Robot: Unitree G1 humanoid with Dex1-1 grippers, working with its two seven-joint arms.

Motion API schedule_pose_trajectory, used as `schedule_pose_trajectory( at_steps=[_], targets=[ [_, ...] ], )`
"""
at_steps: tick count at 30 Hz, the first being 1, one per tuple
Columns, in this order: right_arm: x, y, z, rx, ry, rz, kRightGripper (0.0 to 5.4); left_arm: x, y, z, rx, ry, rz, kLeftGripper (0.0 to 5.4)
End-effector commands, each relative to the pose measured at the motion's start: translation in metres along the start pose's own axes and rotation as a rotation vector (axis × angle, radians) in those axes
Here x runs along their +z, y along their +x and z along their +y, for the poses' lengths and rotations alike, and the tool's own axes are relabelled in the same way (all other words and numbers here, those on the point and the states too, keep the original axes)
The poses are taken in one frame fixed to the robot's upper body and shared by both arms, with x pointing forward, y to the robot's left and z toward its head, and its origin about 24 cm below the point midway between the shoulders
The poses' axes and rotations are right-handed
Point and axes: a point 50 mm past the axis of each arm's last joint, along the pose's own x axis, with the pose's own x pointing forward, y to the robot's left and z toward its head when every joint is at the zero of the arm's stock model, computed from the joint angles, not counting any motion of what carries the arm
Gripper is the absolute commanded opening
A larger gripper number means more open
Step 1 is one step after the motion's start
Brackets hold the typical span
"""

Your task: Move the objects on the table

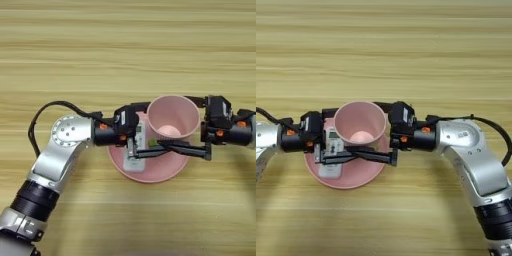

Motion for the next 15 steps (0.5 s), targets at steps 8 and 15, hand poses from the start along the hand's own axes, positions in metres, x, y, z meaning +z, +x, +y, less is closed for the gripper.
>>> schedule_pose_trajectory(
  at_steps=[8, 15],
  targets=[
    [-0.0005, -0.0003, -0.0021, -0.015, -0.008, 0.016, 5.03, -0.0004, 0.0038, -0.0033, -0.024, 0.012, 0.0, 4.06],
    [-0.0005, -0.0001, -0.0019, -0.014, -0.01, 0.014, 5.4, -0.0009, 0.0036, -0.0035, -0.02, 0.012, 0.002, 4.06]
  ],
)
